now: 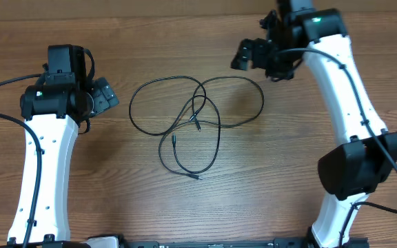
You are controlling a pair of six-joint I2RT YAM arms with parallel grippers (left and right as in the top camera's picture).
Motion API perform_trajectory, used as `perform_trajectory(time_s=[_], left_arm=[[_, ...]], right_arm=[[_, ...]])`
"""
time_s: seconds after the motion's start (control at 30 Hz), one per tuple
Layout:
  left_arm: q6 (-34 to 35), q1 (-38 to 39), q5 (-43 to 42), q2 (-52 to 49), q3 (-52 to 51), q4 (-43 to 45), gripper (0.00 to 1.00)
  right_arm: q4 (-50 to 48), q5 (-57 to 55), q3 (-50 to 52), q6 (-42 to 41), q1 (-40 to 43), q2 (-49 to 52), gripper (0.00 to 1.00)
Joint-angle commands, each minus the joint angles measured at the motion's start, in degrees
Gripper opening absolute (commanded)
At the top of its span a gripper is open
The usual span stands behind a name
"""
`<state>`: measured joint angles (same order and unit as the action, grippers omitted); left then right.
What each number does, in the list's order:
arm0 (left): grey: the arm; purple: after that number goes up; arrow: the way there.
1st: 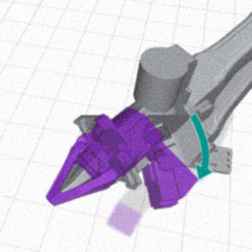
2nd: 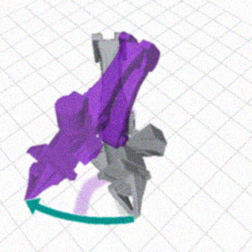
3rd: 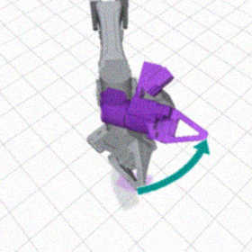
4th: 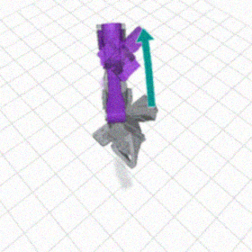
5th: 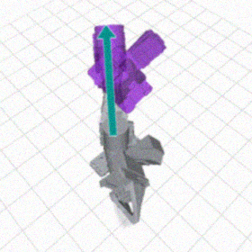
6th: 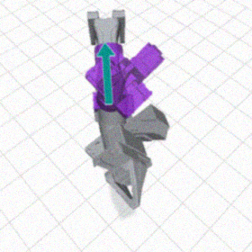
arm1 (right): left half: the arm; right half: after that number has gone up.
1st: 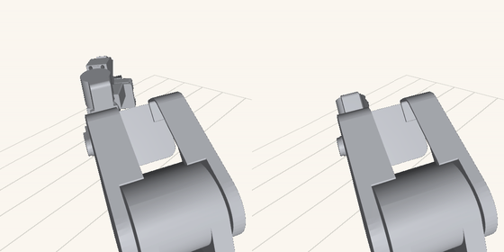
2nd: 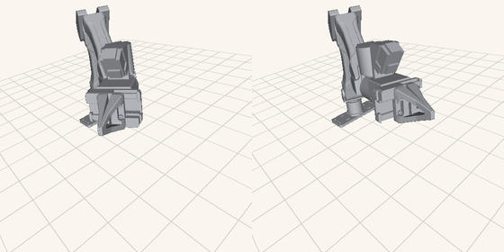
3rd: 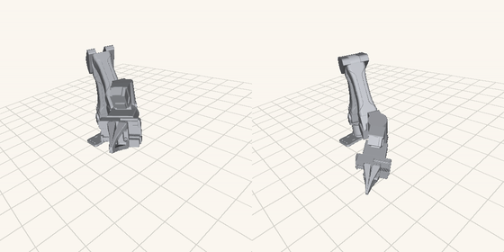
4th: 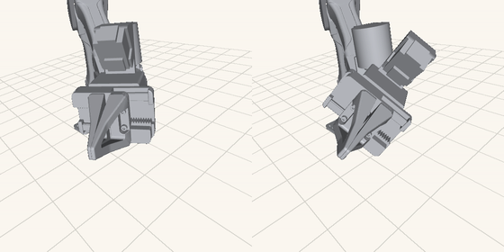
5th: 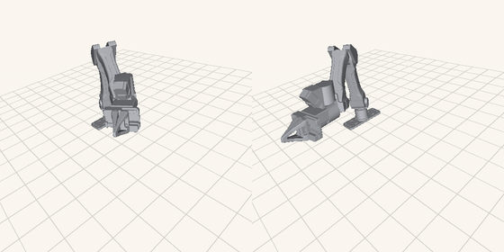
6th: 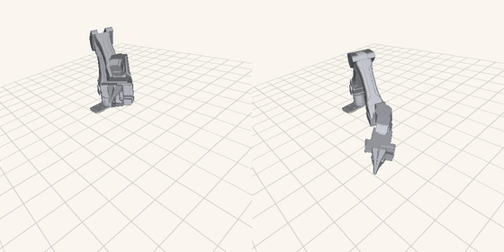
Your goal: Untangle cables
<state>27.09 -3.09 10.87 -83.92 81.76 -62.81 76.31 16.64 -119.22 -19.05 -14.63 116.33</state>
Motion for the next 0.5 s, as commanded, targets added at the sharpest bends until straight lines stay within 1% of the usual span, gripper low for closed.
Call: perform_trajectory(time_s=[0.0,0.03,0.13,0.27,0.33,0.47], left_arm=[[1.2,0.1,-0.4,-0.3,-0.2,0.0,1.0],[1.2,0.1,-0.4,-0.3,-0.2,0.0,1.0],[1.2,0.1,-0.4,-0.3,-0.2,0.0,1.0],[1.2,0.1,-0.4,-0.3,-0.2,0.0,1.0],[1.2,0.1,-0.4,-0.3,-0.2,0.0,1.0],[1.2,0.1,-0.4,-0.3,-0.2,0.0,1.0]], right_arm=[[-2.9,-5.5,0.7,-18.5,-4.8,-0.2,1.0],[-4.3,-5.5,1.4,-21.3,-6.5,-0.2,1.0],[-8.3,-5.5,4.6,-26.0,-9.8,-0.2,1.0],[-17.8,-5.5,13.0,-33.8,-14.3,-0.2,1.0],[-22.6,-5.5,16.2,-36.4,-16.1,-0.2,1.0],[-32.6,-5.6,21.6,-37.6,-19.8,0.2,1.0]])
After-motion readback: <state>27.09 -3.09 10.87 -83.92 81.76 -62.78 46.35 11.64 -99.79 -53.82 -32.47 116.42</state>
